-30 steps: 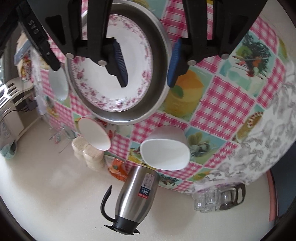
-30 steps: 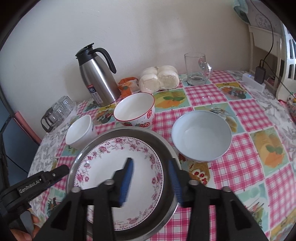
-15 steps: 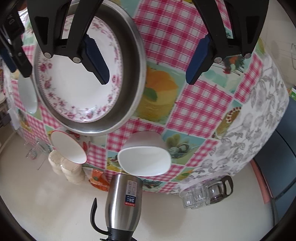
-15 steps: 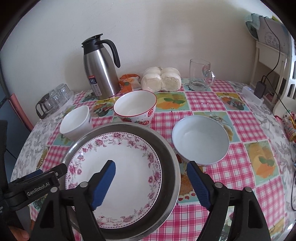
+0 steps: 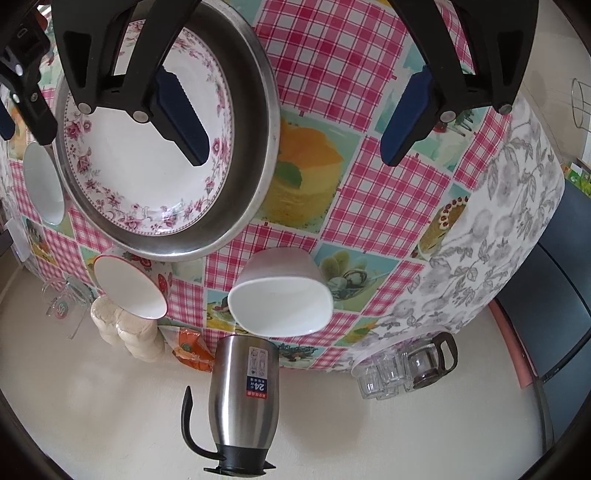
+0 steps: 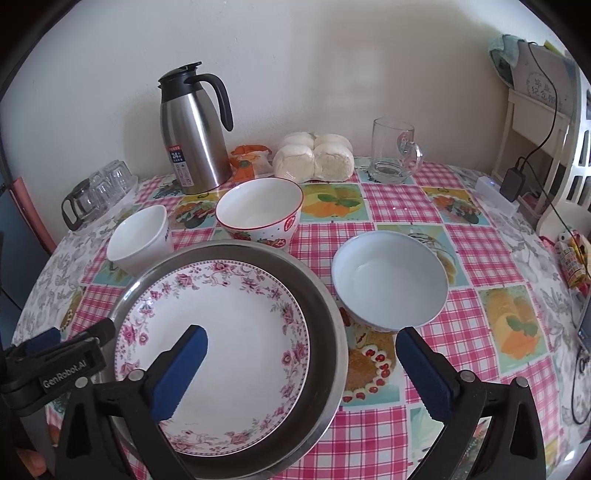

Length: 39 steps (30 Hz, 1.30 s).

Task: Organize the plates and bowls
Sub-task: 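Move both tools back and over to the red-rimmed white bowl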

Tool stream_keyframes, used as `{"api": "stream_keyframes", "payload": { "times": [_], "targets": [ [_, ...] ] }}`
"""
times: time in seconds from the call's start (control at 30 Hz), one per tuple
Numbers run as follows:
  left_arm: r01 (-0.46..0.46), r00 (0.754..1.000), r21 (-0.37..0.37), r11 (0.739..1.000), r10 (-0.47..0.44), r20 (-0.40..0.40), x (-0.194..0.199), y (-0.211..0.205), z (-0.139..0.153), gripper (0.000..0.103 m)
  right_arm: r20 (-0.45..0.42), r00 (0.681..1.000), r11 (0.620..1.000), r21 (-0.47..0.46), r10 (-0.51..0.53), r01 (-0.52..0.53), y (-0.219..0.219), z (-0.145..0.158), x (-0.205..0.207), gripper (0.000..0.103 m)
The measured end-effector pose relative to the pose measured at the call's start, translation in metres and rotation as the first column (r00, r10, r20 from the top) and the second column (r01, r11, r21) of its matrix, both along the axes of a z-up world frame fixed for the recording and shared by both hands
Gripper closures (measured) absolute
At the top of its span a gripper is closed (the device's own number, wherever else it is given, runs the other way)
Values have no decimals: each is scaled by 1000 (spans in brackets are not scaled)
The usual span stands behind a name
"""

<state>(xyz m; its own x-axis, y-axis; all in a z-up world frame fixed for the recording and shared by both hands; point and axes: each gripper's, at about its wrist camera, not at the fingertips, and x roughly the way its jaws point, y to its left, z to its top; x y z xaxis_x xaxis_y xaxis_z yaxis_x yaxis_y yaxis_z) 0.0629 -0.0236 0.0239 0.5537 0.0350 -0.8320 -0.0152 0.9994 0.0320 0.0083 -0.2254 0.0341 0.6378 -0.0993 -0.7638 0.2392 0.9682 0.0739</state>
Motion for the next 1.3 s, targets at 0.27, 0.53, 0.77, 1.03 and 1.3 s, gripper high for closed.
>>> {"api": "stream_keyframes", "payload": {
  "times": [0.27,0.53,0.77,1.03,1.3],
  "targets": [
    [43,992,-3,999,-43,116,6,-7,16,9,31,999,1000,2,-19,19,-6,3,0,0],
    [37,984,-88,995,-21,179,21,-12,29,9,92,994,998,28,-55,53,-18,5,-1,0],
    [55,979,-149,987,-25,201,37,-27,33,9,91,995,999,9,-48,47,-21,1,5,0],
    [121,971,-205,971,-73,226,51,-51,31,9,82,995,998,40,-54,51,-35,-4,13,0],
    [184,953,-225,957,-118,280,60,-57,39,9,74,996,997,53,-56,52,-50,-1,32,0]
  ]
}}
